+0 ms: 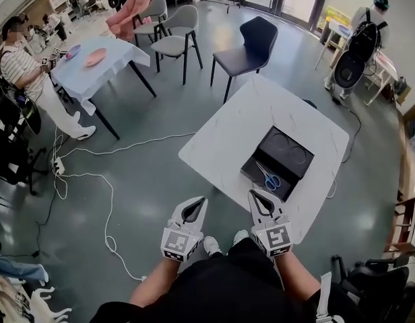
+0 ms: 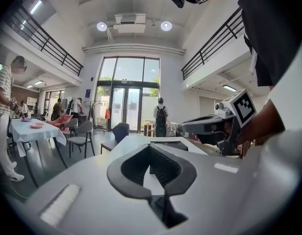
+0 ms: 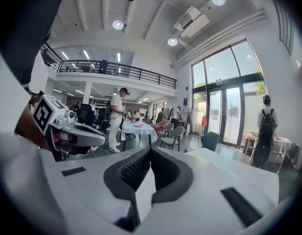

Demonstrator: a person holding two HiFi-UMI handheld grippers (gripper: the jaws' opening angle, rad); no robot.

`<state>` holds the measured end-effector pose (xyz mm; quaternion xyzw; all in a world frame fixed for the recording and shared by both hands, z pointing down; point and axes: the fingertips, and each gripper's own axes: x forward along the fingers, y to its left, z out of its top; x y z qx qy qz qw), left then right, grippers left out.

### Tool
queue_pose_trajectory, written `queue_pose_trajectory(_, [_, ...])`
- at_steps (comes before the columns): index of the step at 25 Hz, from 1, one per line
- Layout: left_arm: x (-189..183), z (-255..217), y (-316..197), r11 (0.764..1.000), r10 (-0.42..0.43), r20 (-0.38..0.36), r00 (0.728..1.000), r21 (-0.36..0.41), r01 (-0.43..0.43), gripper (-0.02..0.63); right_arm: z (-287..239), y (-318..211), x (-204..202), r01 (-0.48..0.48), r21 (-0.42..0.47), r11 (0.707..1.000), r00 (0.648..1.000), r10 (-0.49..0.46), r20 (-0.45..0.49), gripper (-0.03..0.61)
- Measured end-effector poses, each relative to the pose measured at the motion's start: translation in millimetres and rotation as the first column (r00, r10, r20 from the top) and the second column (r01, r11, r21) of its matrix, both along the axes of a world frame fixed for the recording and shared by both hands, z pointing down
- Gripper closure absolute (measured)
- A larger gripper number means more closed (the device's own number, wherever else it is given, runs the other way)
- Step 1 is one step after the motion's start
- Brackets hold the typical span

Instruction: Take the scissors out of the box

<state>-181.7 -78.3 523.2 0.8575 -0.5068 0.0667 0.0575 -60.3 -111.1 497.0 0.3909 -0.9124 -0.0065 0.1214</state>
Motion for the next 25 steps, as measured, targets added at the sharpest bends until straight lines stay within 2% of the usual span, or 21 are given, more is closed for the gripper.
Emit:
queue_pose_trajectory(9, [22.5,-4.2,-46.2,0.999,0.047,-0.004,0.999,-0.003,-0.047,0.604,-4.5,-34.1,12.6,-0.031,-0.016,0.999,0.999,0.032,0.03,0.571])
queue_pose_trajectory(15, [39.6,-11.1,-83.2,0.998,0.067,0.048,0.997,0.012,-0.067,0.604,-4.6,-53.5,25.8,-0.029,-0.035,0.999,0.997,0.032,0.071,0.571])
queue_pose_trajectory(19, [48.7,-12.3,-96.4,0.998,0.058,0.048,0.997,0.005,-0.058,0.604,5.4,-63.8,34.9,-0.029,-0.066,0.997,0.996,0.034,0.081,0.571])
queue_pose_trajectory(25, [61.6,-12.0,-106.4,0.998,0.059,0.041,0.997,-0.009,-0.059,0.604,-6.6,-78.7,52.2,-0.061,-0.002,0.998,0.991,0.061,0.117,0.571])
